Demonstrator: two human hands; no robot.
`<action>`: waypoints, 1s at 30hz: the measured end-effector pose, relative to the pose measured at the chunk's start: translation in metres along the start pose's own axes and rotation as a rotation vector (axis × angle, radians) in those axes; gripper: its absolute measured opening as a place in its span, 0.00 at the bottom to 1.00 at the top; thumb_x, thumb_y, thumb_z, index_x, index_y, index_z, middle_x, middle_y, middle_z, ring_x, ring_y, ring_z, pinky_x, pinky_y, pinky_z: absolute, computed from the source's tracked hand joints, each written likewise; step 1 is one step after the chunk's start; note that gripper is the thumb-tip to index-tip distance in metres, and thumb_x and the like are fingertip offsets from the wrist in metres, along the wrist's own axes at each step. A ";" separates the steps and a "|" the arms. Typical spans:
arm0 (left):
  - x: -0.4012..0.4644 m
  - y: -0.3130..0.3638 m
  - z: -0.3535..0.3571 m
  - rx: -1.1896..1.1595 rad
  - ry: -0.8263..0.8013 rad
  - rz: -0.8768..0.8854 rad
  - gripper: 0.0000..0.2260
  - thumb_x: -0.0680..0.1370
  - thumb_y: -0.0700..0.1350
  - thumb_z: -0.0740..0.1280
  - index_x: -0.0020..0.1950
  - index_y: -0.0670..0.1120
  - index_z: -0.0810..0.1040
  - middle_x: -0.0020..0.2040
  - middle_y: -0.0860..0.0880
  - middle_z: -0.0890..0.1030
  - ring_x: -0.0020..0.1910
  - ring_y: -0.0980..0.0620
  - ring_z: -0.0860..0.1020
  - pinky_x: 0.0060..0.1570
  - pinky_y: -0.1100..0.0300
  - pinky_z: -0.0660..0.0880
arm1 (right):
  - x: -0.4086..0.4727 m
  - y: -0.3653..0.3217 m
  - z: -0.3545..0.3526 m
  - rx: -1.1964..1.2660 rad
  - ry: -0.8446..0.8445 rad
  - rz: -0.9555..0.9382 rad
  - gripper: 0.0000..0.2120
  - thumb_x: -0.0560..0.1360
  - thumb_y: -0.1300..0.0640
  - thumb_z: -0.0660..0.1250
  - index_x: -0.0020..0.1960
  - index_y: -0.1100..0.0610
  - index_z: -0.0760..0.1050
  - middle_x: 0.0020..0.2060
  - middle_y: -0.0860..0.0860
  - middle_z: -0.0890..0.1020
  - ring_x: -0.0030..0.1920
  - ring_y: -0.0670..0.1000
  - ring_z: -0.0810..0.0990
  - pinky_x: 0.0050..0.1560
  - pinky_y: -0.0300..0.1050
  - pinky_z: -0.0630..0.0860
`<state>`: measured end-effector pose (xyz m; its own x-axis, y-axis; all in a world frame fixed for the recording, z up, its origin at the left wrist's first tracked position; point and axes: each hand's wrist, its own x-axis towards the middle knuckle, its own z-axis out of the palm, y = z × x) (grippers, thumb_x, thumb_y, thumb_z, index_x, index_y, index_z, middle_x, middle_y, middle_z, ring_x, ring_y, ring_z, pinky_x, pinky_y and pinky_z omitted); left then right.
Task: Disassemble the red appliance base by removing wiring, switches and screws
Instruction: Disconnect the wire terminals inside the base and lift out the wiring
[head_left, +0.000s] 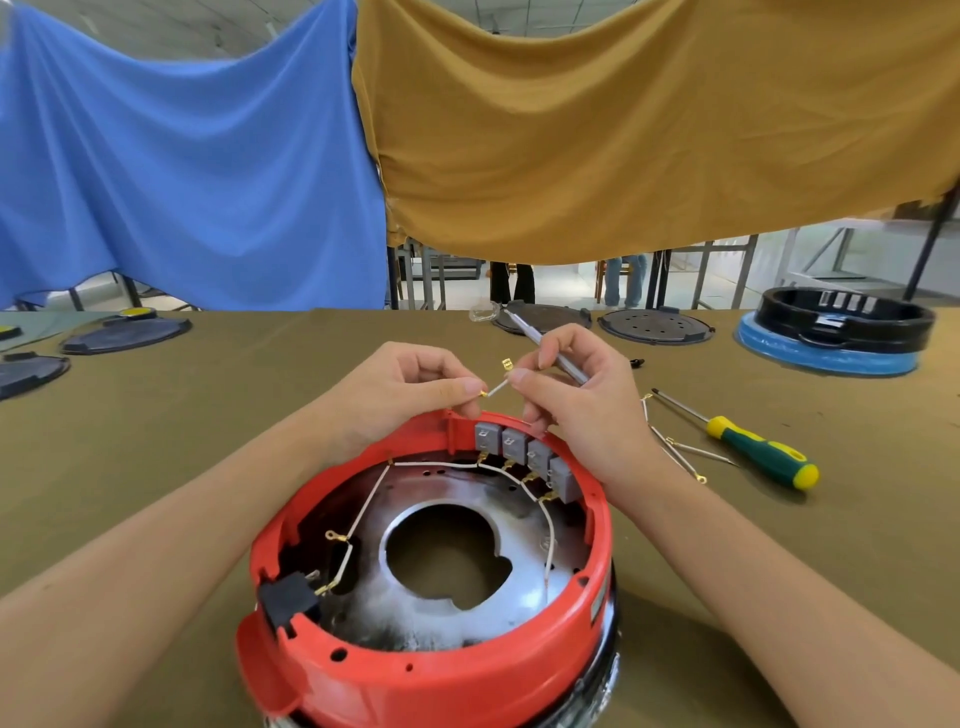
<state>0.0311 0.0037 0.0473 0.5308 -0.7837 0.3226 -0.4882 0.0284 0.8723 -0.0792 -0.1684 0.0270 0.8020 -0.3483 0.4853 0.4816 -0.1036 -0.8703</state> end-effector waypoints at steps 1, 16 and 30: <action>0.000 0.000 0.000 -0.016 0.020 0.004 0.06 0.74 0.48 0.70 0.45 0.47 0.85 0.42 0.44 0.85 0.42 0.53 0.82 0.47 0.64 0.77 | 0.001 0.000 0.000 0.025 0.000 0.035 0.12 0.75 0.70 0.70 0.41 0.56 0.70 0.37 0.52 0.80 0.28 0.50 0.75 0.29 0.42 0.75; 0.001 -0.010 -0.002 0.409 0.024 0.008 0.09 0.76 0.40 0.71 0.51 0.54 0.82 0.47 0.57 0.84 0.48 0.60 0.80 0.47 0.69 0.73 | 0.031 -0.012 -0.067 -0.231 0.307 0.339 0.10 0.73 0.72 0.68 0.47 0.60 0.72 0.40 0.59 0.80 0.32 0.51 0.79 0.33 0.42 0.81; 0.001 -0.008 0.001 0.508 0.039 0.011 0.06 0.77 0.41 0.71 0.50 0.52 0.81 0.46 0.56 0.83 0.46 0.61 0.80 0.47 0.69 0.75 | 0.032 -0.005 -0.067 -0.207 0.461 0.145 0.07 0.82 0.58 0.62 0.51 0.54 0.79 0.36 0.50 0.86 0.36 0.46 0.81 0.40 0.40 0.80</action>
<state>0.0345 0.0017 0.0405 0.5447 -0.7608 0.3528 -0.7638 -0.2763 0.5833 -0.0797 -0.2417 0.0416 0.5939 -0.7417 0.3117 0.2598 -0.1898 -0.9468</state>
